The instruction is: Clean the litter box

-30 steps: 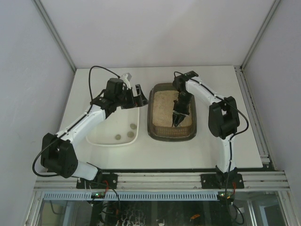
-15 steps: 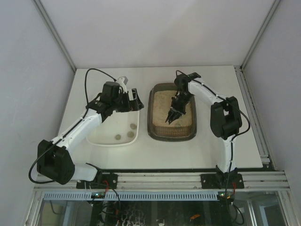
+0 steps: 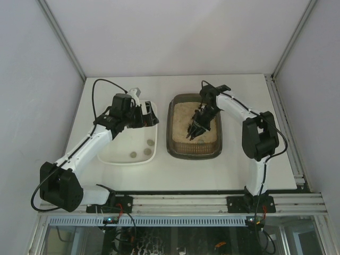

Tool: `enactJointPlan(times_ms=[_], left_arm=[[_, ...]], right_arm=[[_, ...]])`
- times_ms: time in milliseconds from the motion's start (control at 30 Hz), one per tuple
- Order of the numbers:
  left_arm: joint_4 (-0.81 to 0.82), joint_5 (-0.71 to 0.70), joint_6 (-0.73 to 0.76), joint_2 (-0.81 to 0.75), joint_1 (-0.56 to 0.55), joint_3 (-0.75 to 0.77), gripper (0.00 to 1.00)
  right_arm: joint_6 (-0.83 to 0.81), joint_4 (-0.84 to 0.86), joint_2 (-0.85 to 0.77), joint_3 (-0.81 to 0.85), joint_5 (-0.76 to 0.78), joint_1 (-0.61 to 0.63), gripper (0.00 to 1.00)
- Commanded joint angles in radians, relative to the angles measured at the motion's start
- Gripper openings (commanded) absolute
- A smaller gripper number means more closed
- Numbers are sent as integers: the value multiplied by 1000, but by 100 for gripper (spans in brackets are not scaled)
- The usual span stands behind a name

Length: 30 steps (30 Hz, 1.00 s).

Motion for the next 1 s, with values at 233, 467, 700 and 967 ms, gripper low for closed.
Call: enactJointPlan(times_ms=[233, 467, 700, 967], left_arm=[[11, -20, 21, -26, 6, -22, 100], [11, -27, 25, -33, 8, -30, 100], [26, -6, 12, -23, 8, -55, 100], [38, 19, -5, 4, 8, -72, 100]], right_arm=[[-79, -22, -161, -107, 20, -27, 0], [-87, 57, -182, -208, 19, -28, 0], [-85, 156, -215, -215, -78, -11, 0], [-102, 161, -154, -198, -104, 11, 0]])
